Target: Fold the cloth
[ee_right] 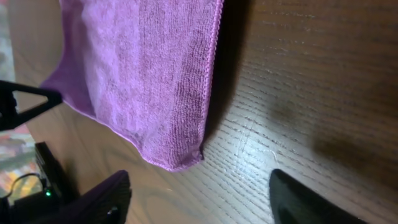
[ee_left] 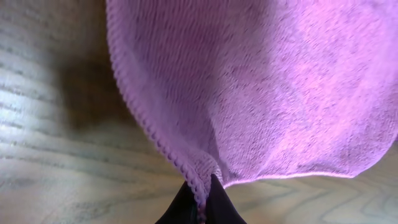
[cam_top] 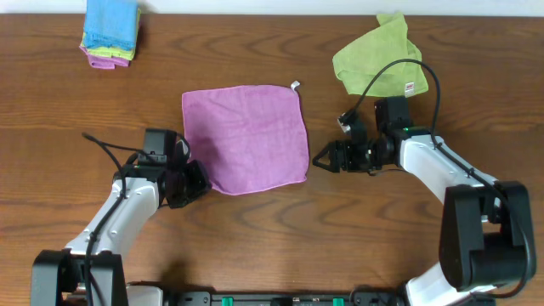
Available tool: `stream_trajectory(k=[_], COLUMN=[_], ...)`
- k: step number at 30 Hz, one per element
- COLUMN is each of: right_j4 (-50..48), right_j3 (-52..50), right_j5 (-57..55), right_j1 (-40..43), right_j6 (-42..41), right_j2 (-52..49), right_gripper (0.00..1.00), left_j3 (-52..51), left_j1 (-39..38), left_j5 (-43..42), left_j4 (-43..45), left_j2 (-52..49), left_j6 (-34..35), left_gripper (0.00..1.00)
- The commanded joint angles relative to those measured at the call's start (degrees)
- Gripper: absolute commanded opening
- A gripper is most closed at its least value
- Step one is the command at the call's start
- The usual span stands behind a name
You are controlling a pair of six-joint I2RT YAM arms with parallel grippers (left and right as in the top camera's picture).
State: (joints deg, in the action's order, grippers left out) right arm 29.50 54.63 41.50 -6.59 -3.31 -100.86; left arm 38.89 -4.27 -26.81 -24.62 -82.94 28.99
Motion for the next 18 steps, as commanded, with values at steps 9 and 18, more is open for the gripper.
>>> stream_trajectory(k=[9, 18], right_j4=[-4.7, -12.0], right_j3=[-0.1, -0.1], right_j5=[8.5, 11.0], right_j1=[-0.4, -3.4], right_j6=[1.6, -2.8], right_j2=[-9.7, -13.7], right_gripper=[0.73, 0.74], left_j3=[0.7, 2.8], left_j1=[0.2, 0.2], left_j5=[0.2, -0.1], left_j4=[1.6, 1.6], left_j2=[-0.2, -0.2], left_j6=[0.9, 0.9], left_gripper=[0.06, 0.06])
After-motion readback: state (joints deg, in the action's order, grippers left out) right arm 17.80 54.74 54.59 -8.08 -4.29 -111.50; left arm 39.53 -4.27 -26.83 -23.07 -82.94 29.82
